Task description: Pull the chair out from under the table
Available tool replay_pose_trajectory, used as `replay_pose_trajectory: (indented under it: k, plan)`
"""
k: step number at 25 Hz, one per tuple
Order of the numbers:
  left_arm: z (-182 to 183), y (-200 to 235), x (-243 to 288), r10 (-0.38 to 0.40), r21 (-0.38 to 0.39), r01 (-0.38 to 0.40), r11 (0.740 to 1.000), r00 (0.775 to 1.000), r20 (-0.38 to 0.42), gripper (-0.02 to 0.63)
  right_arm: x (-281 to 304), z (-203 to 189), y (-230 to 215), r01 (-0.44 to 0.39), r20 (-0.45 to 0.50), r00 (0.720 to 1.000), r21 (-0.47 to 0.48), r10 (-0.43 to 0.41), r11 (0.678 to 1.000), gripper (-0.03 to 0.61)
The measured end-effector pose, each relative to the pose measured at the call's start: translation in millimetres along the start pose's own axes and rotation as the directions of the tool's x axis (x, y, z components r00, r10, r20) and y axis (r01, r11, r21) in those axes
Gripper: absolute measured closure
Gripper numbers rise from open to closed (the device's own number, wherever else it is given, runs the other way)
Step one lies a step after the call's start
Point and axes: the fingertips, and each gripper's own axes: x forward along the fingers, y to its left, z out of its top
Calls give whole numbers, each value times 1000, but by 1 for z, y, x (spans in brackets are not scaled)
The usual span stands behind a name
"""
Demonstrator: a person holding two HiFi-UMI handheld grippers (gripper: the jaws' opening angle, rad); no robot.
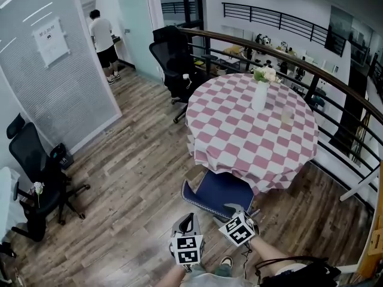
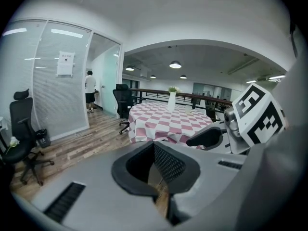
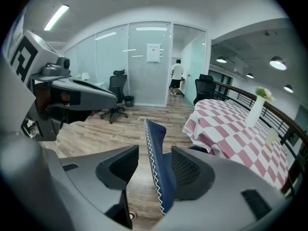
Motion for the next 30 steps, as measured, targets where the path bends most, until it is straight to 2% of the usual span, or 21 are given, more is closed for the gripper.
replay_pose_trajectory:
  k: [7, 10, 21, 30]
  plan:
    - [-13, 5, 3, 14, -11, -14, 1000, 999, -31, 614, 30, -14, 9, -94, -88, 993, -104, 85, 990, 367]
    - [-18, 4, 7, 14, -16, -14, 1000, 999, -41, 614, 43, -23, 12, -111, -117, 989, -134, 96, 985, 367]
    - [-26, 3, 25, 7, -29, -9, 1000, 998, -66, 614, 67, -29, 1, -122, -153, 983, -108, 105, 987, 367]
    - [-35, 2, 36, 12, -52, -16, 999, 996, -89, 614, 78, -42, 1, -138, -275, 956, -108, 104, 985, 368]
